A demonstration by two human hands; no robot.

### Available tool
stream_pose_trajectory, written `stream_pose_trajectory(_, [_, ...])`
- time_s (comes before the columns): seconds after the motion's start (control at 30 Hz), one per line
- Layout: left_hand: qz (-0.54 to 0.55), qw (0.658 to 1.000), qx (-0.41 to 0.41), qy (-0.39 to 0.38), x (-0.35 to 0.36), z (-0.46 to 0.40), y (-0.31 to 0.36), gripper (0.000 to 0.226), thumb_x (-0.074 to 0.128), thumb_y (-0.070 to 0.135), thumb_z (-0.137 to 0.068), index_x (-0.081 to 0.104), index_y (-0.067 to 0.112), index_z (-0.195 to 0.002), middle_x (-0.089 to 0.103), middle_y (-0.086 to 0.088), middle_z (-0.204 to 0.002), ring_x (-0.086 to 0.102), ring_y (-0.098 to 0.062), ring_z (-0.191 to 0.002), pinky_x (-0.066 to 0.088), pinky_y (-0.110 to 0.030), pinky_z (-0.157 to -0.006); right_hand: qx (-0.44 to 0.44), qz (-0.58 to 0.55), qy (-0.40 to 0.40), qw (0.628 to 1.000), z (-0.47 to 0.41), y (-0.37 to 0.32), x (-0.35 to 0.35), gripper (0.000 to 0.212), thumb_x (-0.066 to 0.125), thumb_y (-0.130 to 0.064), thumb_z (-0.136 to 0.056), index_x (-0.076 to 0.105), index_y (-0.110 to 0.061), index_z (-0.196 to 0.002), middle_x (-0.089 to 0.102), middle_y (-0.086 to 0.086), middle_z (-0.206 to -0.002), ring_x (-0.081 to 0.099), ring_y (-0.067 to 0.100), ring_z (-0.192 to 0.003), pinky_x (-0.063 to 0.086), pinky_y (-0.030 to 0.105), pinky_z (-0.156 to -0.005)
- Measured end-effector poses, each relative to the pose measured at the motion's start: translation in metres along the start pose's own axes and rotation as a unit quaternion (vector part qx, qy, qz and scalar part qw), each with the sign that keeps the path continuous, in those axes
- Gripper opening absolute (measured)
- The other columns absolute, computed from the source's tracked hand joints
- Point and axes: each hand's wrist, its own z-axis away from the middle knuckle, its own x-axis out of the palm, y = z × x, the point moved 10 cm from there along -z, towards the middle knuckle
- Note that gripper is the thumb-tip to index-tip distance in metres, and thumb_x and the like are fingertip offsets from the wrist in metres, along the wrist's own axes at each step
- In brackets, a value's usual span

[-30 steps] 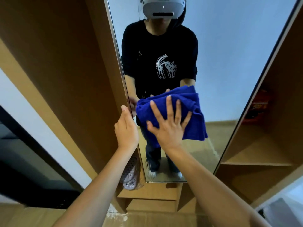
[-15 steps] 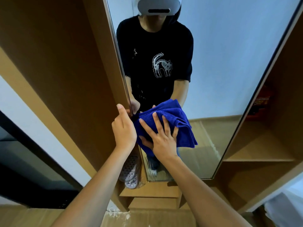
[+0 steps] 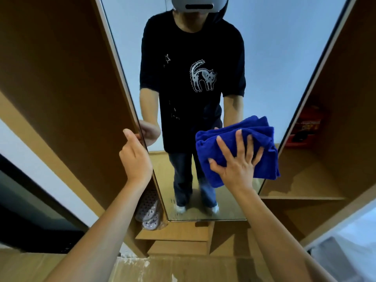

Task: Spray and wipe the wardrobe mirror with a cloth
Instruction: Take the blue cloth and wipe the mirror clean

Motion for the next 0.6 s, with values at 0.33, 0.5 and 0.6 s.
stream_pose_trajectory(0.33, [-0.043, 0.994, -0.088, 0.039, 0.006, 0.024, -0.020, 0.065, 0.013, 0.041, -0.105, 0.058, 0.009, -0.071, 0.052, 0.006, -0.064, 0.050, -0.010, -0.062, 0.034, -0.025, -0.068, 0.047, -0.001, -0.038, 0.998, 0.003, 0.050, -0.005, 0.071, 0.045, -0.065, -0.080, 0.024, -0.041, -0.143, -0.008, -0.003, -0.157, -0.026, 0.013, -0.145, -0.018, 0.046, -0.113])
stream_pose_trajectory(0.5, [-0.052, 0.994, -0.090, 0.040, 0.010, 0.029, -0.014, 0.055, 0.013, 0.038, -0.106, 0.051, 0.020, -0.070, 0.047, 0.011, -0.064, 0.043, 0.006, -0.059, 0.034, -0.022, -0.056, 0.030, -0.016, 0.029, 0.999, -0.059, 0.043, -0.046, 0.067, 0.038, -0.068, -0.091, 0.019, -0.038, -0.147, 0.007, 0.011, -0.156, -0.001, 0.031, -0.146, -0.015, 0.052, -0.113])
stream_pose_trajectory(0.6, [-0.041, 0.995, -0.084, 0.038, 0.012, 0.033, -0.014, 0.055, 0.013, 0.039, -0.106, 0.061, 0.014, -0.091, 0.054, 0.013, -0.072, 0.054, -0.003, -0.069, 0.035, -0.025, -0.062, 0.042, 0.000, 0.073, 0.996, -0.092, 0.040, -0.069, 0.067, 0.034, -0.066, -0.094, 0.024, -0.031, -0.150, 0.021, 0.022, -0.156, 0.008, 0.039, -0.142, -0.012, 0.054, -0.114])
